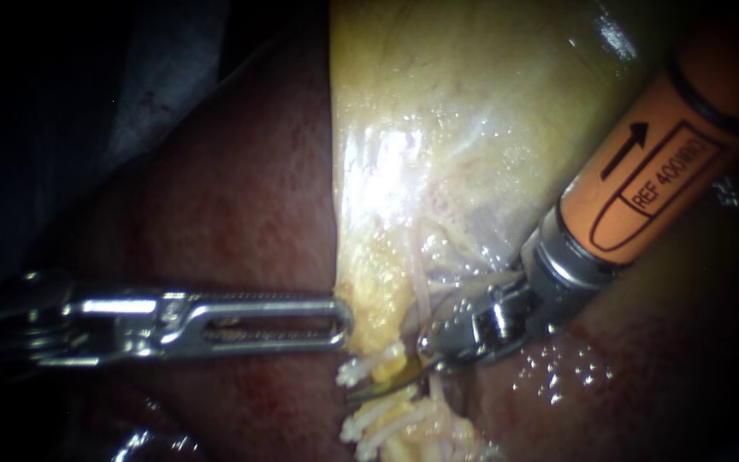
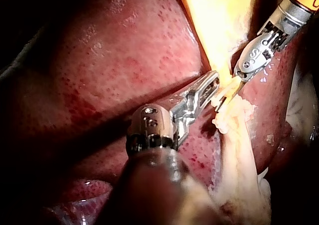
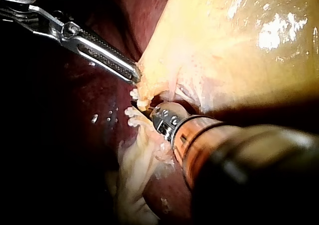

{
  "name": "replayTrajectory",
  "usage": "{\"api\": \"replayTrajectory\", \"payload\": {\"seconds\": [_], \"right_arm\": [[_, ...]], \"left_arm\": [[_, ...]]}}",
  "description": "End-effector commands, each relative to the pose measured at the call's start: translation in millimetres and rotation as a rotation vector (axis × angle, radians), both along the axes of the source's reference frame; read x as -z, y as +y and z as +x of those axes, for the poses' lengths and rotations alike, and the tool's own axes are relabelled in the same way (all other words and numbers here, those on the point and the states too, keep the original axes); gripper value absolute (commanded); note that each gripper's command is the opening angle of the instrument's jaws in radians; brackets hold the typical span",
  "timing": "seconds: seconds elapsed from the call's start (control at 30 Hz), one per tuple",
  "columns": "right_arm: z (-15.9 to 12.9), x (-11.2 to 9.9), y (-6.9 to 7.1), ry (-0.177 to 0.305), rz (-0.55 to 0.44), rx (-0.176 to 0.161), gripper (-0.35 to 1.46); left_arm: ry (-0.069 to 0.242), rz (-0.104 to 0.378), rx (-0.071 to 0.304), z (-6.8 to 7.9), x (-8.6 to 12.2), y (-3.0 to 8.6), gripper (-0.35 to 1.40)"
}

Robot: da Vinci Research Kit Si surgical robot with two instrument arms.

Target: Go back from the cut left tube

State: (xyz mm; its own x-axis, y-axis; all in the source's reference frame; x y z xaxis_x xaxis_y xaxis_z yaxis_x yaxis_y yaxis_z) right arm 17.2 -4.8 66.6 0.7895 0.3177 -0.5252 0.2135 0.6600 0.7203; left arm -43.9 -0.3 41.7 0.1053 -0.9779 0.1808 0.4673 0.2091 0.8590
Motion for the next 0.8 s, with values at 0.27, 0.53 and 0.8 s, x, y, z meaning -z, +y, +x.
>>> {"api": "replayTrajectory", "payload": {"seconds": [0.27, 0.53, 0.8], "right_arm": [[0.0, 0.0, 0.0, 0.0, 0.0, 0.0, -0.35], [-0.1, 0.0, 0.0, 0.0, 0.0, 0.001, -0.35], [0.0, 0.0, 0.0, 0.0, -0.006, -0.007, -0.1]], "left_arm": [[-0.001, 0.001, -0.002, 0.0, 0.0, 0.0, -0.35], [-0.002, 0.001, -0.002, 0.0, 0.1, 0.0, -0.35], [-0.002, 0.002, -0.003, 0.0, 0.2, 0.1, -0.35]]}}
